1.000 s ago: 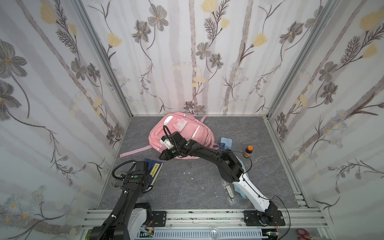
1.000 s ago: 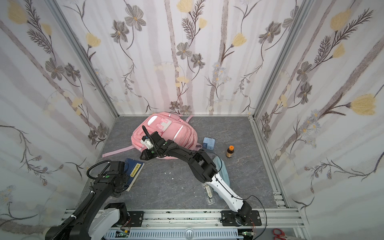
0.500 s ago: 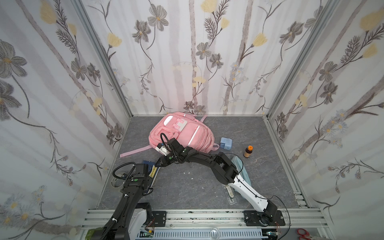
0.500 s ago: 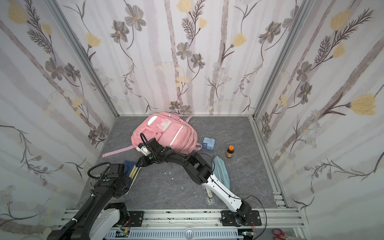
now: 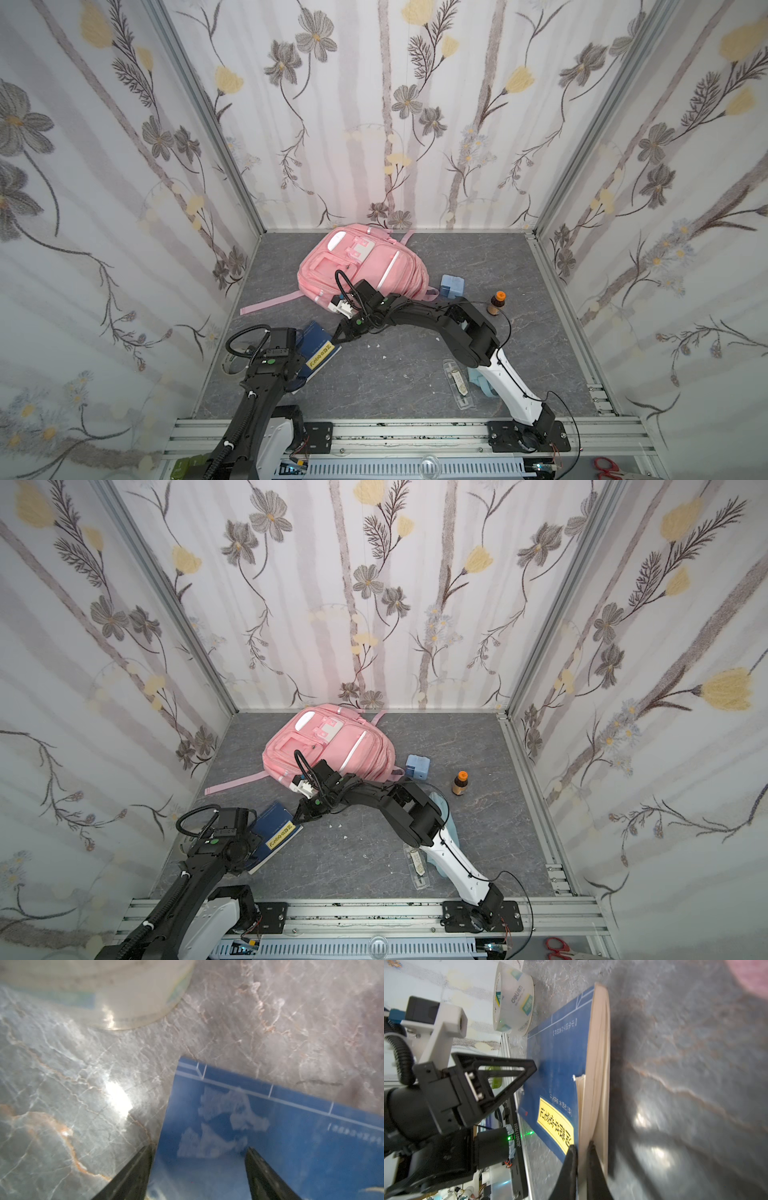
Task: Pack books, pencil case, and school supplies into a backpack
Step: Pick up the book from the middle-left of the table.
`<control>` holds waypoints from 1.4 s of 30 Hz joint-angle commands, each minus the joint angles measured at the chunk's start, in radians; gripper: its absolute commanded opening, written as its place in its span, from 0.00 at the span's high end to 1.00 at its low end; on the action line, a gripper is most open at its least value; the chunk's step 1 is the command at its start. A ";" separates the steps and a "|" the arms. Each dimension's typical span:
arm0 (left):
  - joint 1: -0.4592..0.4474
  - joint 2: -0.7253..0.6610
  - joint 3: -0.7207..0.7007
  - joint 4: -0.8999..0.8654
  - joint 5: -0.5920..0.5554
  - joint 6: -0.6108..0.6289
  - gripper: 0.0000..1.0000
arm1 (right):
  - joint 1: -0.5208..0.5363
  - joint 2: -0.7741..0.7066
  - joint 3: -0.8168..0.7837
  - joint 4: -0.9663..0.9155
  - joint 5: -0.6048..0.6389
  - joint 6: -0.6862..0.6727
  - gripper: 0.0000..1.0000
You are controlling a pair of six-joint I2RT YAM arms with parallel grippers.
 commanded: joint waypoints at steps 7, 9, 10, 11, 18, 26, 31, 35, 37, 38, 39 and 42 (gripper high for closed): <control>0.000 -0.063 0.156 0.017 0.010 0.104 0.21 | -0.063 -0.395 -0.387 0.321 -0.016 0.182 1.00; -0.001 -0.080 0.219 0.051 0.060 0.207 0.19 | -0.085 -0.474 -0.438 0.348 -0.012 0.198 1.00; 0.000 -0.086 0.257 0.070 0.092 0.264 0.19 | -0.101 -0.512 -0.453 0.348 -0.010 0.201 1.00; 0.000 -0.089 0.296 0.088 0.124 0.313 0.18 | -0.129 -0.548 -0.461 0.346 -0.011 0.207 1.00; 0.000 -0.061 0.504 0.183 0.352 0.519 0.10 | -0.257 -0.736 -0.469 0.391 -0.072 0.282 1.00; -0.002 0.083 0.654 0.463 0.727 0.451 0.07 | -0.389 -0.881 -0.419 0.428 -0.170 0.278 1.00; -0.027 0.167 0.745 0.631 0.934 0.397 0.05 | -0.439 -0.945 -0.414 0.460 -0.224 0.269 1.00; -0.054 0.188 0.803 0.592 1.059 0.454 0.04 | -0.448 -0.975 -0.413 0.499 -0.277 0.288 1.00; -0.071 0.191 0.829 0.505 1.091 0.524 0.04 | -0.448 -0.998 -0.423 0.528 -0.293 0.306 1.00; -0.081 0.192 0.840 0.475 1.100 0.552 0.04 | -0.449 -1.013 -0.430 0.542 -0.299 0.313 1.00; -0.088 0.192 0.843 0.462 1.109 0.565 0.04 | -0.448 -1.028 -0.438 0.551 -0.298 0.317 1.00; -0.109 0.193 0.830 0.498 1.161 0.538 0.05 | -0.448 -1.075 -0.464 0.568 -0.288 0.319 1.00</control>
